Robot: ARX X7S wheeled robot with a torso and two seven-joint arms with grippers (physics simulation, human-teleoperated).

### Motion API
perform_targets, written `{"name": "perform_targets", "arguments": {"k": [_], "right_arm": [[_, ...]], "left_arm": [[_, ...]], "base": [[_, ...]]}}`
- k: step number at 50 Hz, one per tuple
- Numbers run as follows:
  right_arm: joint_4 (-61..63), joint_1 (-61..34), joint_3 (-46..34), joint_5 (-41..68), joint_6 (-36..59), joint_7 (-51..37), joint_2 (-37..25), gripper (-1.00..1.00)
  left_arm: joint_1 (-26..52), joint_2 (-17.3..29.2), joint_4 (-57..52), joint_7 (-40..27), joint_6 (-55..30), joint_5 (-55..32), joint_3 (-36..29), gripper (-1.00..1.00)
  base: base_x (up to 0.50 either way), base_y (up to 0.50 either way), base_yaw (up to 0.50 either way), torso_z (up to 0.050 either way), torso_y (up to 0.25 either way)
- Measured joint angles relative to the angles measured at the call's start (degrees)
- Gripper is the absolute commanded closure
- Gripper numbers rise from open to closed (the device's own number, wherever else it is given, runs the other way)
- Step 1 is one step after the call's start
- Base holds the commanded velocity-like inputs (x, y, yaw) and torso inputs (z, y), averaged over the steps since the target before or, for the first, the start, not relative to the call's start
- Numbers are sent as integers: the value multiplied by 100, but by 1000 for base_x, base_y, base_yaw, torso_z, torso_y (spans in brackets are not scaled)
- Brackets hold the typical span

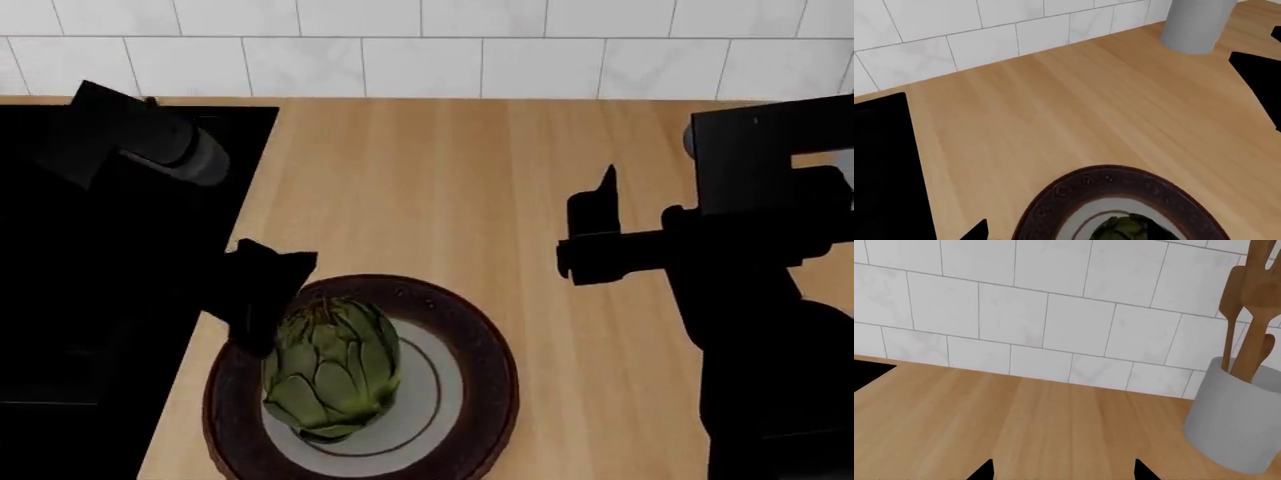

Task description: Pick the artichoke from the plate and place it in the pan.

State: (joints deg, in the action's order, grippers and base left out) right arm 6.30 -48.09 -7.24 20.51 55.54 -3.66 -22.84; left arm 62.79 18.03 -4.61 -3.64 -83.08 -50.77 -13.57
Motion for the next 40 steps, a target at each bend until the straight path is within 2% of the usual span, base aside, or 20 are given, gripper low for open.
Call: {"name": "perform_targets", "arguments": {"k": [40], "right_arm": [[29,84,44,72,-25,-43,-50,-100]], "left_arm": [[-156,-21,-62,195,329,-242,-708,-100]], "base": [[0,0,0,0,0]]}}
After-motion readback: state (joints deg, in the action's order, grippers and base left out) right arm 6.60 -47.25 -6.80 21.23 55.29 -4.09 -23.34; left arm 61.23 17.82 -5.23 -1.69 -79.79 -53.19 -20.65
